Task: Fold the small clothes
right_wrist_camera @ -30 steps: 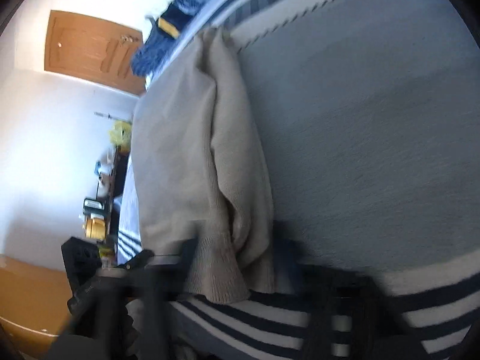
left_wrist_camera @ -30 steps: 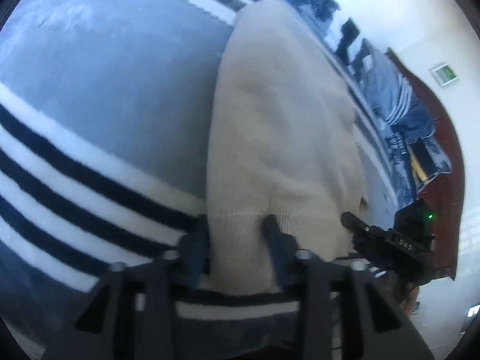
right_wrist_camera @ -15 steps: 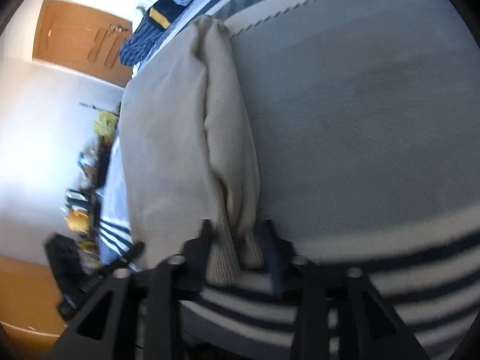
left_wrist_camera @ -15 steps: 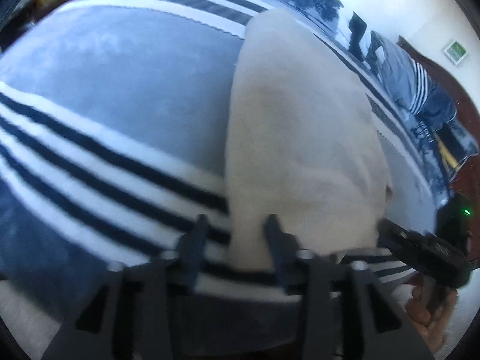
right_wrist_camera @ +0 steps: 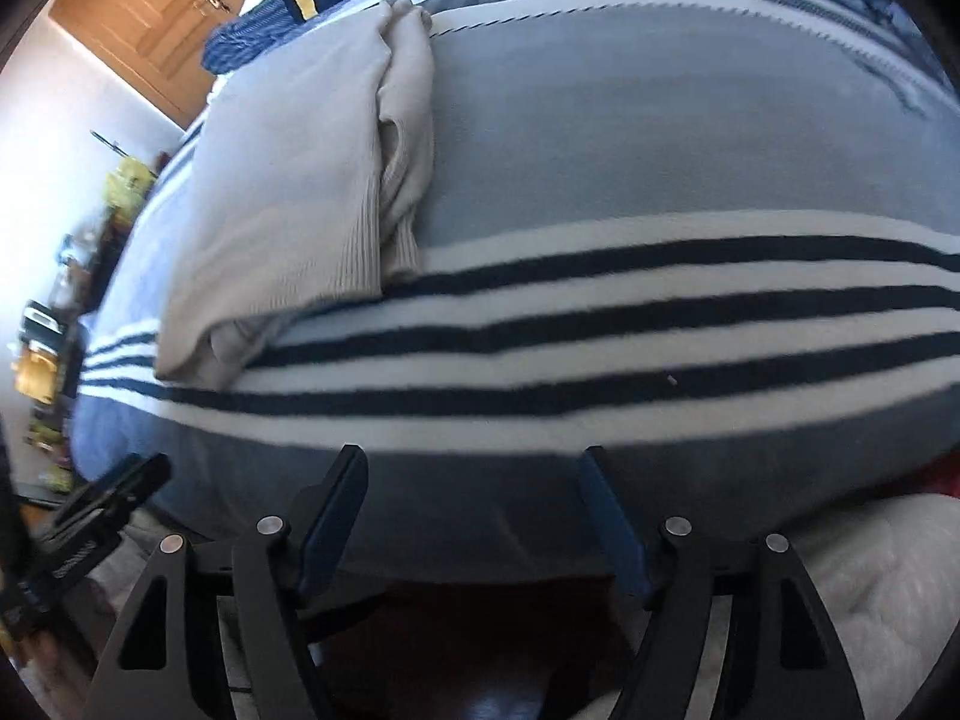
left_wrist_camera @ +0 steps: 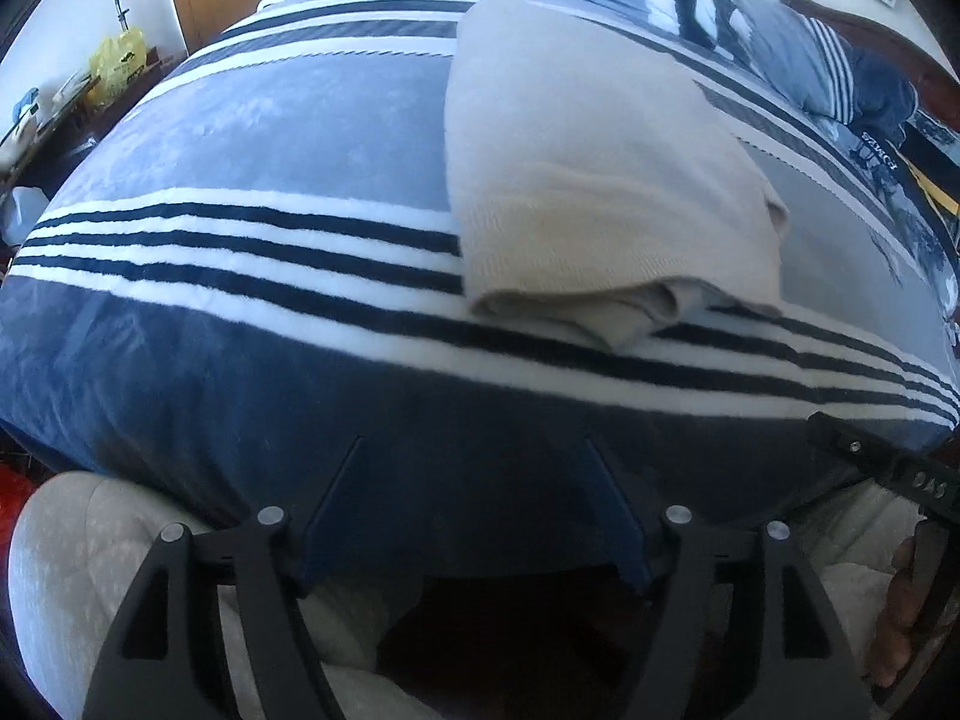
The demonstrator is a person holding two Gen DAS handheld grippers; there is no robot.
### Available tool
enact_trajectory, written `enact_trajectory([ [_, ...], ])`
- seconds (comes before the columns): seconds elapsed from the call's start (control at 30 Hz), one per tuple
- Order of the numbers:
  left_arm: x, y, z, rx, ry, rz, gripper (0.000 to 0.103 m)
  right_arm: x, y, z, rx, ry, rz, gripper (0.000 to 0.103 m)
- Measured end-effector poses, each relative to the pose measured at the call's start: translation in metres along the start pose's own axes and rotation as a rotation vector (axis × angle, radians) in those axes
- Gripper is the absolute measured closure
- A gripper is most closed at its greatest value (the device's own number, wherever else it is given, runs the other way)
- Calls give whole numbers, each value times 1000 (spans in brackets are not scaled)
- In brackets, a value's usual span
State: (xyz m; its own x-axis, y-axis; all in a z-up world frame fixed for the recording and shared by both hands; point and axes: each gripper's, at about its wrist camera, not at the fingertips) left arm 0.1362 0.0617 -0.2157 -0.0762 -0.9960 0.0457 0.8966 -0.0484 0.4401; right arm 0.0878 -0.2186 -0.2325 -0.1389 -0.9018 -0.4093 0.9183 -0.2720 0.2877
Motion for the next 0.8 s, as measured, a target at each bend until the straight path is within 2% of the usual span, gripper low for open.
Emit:
enact_trajectory([
  [0.1, 10, -10, 16, 48, 25, -31, 31, 1, -6, 17, 55, -81, 20, 26],
  [0.23, 23, -18, 37, 116, 71, -67, 31, -4, -16, 39, 148, -129, 21, 26],
  [0.3, 21, -27, 54, 164, 84, -62, 31, -7, -24, 53, 165, -104, 5, 26],
  [0.4, 17, -37, 81, 242, 64, -41, 31, -28, -42, 70, 197, -107, 9, 26],
  [0.43, 15, -41, 92, 264, 60, -36, 27, -40, -50, 75, 215, -104, 19, 26],
  [0.53, 20, -53, 122, 290, 41, -28, 25, -52, -66, 104, 267, -127, 43, 26],
  [0.7, 34, -62, 176, 337, 66, -76, 24, -73, -80, 163, 309, -137, 92, 26],
  [0.8, 41, -63, 206, 364, 107, -108, 18, -91, -90, 202, 342, -118, 128, 26],
])
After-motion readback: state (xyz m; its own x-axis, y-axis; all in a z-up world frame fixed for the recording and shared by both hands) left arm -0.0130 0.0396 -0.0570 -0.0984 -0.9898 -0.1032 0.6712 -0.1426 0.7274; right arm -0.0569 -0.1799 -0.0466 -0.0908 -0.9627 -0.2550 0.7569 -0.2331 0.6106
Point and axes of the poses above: each gripper's, at about its wrist camera, not at the fingertips, and z roughly against the way its jaws point, x to its right, y to its top, and after that the axes turned 3 degrees about y, right-handed
